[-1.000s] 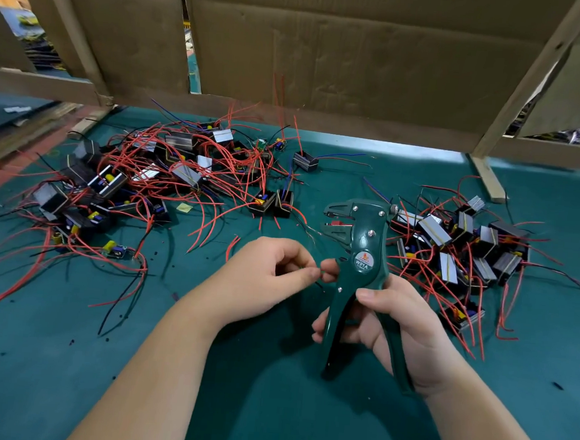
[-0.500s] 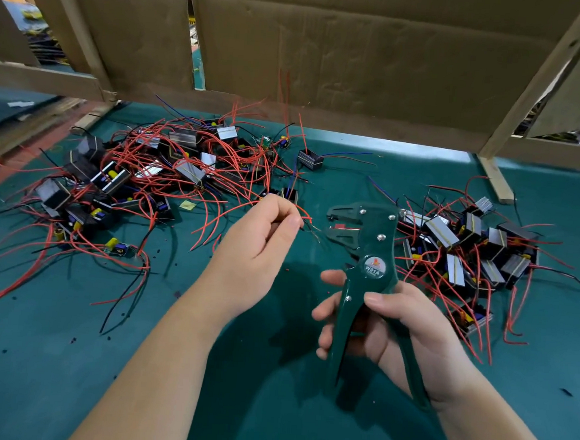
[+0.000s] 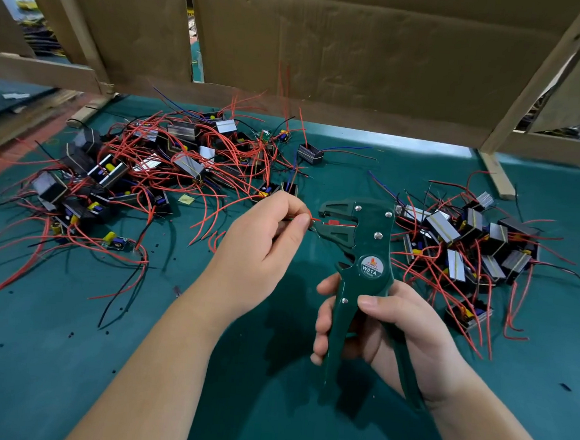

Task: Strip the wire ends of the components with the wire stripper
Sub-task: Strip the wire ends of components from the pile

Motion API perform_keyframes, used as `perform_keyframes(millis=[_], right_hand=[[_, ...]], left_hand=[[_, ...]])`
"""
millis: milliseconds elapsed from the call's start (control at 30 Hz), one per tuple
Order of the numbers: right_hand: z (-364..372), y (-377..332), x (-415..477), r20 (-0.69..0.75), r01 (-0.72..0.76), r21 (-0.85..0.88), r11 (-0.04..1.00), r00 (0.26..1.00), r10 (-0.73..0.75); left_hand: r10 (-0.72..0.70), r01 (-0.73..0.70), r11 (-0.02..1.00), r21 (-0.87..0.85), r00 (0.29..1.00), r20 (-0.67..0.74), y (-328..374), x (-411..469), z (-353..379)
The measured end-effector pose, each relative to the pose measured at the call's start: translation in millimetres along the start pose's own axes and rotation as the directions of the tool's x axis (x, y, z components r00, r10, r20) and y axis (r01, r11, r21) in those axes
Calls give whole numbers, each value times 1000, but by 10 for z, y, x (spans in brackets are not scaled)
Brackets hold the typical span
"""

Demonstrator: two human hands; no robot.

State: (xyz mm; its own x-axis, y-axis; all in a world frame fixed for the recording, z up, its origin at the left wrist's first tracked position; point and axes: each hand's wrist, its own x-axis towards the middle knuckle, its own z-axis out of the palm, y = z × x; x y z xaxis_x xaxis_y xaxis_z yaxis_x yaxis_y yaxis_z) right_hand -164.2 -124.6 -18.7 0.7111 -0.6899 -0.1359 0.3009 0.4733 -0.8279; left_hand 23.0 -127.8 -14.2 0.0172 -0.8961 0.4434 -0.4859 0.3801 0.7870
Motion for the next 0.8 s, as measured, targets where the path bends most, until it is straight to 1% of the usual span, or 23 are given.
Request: perform_keyframes(millis=[167,333,533,667,800], right_hand=[[-16,7,-10,-6,-5,-32,999,1000,5],[-31,5,11,-14,22,5,1000,1000,-22],[-34,10,4,34,9,8,1000,999,-9],[-32,9,-7,55,-1,-15,1000,998,2],[-24,8,-10,49,-16,-29,999,999,17]], left_hand=[[16,-15,999,28,999,-33,-8,-5,-4],[20,-22,1000,-20,997,-75,18,-4,-17],[-7,6,1000,-26,999,-32,-12,-16,5],[20,-21,999,35,1000,1,-29,-11,-20],[41,-41,999,30,999,8,-24,-6,-16]])
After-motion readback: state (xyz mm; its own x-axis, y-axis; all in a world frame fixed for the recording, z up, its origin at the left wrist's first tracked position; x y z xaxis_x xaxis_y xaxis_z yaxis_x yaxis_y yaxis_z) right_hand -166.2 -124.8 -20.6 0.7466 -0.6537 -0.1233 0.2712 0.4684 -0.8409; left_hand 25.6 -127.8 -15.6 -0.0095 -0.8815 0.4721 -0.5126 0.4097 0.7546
